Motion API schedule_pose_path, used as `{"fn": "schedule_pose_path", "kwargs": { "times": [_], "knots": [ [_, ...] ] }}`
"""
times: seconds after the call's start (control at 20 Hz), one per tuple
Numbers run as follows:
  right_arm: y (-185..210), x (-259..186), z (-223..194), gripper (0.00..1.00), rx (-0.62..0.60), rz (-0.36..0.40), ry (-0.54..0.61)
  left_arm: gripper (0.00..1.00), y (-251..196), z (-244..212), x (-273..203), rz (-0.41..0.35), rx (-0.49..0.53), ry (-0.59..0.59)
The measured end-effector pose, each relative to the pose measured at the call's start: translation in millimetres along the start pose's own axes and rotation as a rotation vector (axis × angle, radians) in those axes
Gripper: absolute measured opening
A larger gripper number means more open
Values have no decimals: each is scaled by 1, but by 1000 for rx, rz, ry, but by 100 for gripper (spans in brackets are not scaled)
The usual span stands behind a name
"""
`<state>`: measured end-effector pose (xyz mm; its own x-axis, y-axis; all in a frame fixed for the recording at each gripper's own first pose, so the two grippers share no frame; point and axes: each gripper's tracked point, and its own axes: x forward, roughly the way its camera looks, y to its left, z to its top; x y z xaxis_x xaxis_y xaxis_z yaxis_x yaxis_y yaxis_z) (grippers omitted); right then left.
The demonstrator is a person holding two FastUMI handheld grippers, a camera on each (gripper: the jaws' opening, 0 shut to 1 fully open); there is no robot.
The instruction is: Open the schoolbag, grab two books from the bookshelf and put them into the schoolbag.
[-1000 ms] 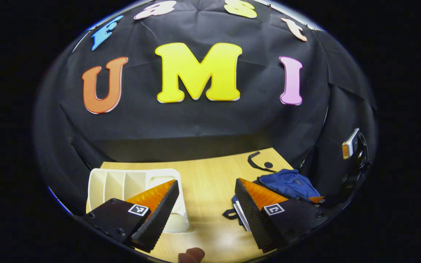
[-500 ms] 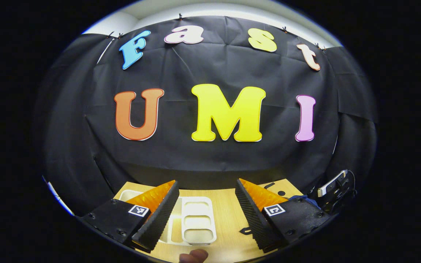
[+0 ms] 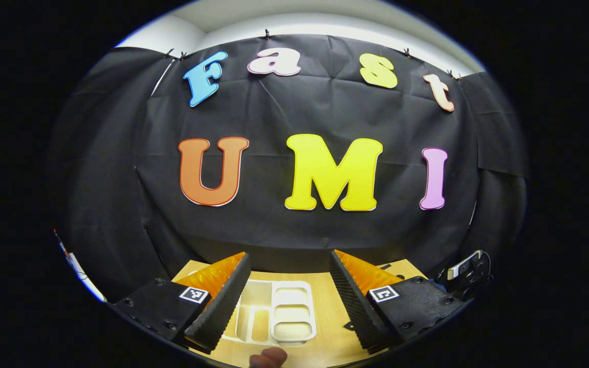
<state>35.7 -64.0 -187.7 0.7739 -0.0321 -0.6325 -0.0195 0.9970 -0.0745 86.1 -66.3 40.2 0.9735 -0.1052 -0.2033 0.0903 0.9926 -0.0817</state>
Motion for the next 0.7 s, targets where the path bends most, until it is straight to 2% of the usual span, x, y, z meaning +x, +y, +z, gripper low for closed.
{"fn": "schedule_pose_path", "kwargs": {
  "times": [0.15, 0.2, 0.25, 0.3, 0.7],
  "knots": [
    [20, -18, 24, 82, 7, 49, -76, 98, 11, 6, -6, 19, 5, -11],
    [28, -25, 35, 87, 18, 72, -108, 98, 14, 9, -8, 22, 0, -17],
    [35, -33, 47, 97, 29, 90, -144, 98, 16, 13, -10, 26, -4, -20],
    [44, -46, 61, 99, 35, 111, -181, 98, 19, 16, -13, 29, -6, -28],
    [101, -145, 191, 98, 35, 250, -554, 98, 40, 49, -29, 55, -26, -83]
  ]
}}
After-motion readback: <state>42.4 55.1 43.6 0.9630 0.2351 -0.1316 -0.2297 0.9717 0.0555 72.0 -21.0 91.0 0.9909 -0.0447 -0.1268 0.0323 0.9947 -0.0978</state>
